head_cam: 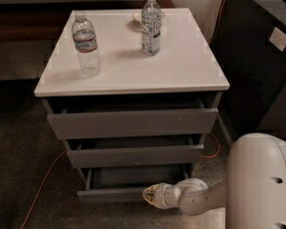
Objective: Place water bottle into bottom drawer
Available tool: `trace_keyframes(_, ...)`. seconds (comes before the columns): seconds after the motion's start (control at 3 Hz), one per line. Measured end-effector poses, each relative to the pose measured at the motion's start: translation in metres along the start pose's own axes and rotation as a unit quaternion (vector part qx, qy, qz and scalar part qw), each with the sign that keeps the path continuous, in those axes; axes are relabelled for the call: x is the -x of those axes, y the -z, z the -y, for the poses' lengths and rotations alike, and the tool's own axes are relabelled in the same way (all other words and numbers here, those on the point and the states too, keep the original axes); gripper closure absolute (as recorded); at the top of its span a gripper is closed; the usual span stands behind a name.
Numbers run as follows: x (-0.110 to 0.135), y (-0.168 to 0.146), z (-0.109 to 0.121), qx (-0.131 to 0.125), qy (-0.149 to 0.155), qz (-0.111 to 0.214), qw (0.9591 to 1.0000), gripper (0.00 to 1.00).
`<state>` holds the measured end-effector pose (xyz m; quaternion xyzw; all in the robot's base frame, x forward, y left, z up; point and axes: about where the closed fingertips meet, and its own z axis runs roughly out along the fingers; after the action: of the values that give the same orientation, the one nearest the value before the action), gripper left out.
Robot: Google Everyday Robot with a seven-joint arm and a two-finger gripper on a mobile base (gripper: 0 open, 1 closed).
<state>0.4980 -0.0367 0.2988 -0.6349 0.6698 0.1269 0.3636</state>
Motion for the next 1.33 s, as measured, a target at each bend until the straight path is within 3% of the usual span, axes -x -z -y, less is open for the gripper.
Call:
trace_keyframes(0.33, -0.010, -0.007, 0.010, -0.004, -0.009, -0.004, 0.9999, 0.99)
trace_keyframes(1.33, -0.058, -0.049, 0.061, -0.003, -0.034, 0.013, 0.9993, 1.00)
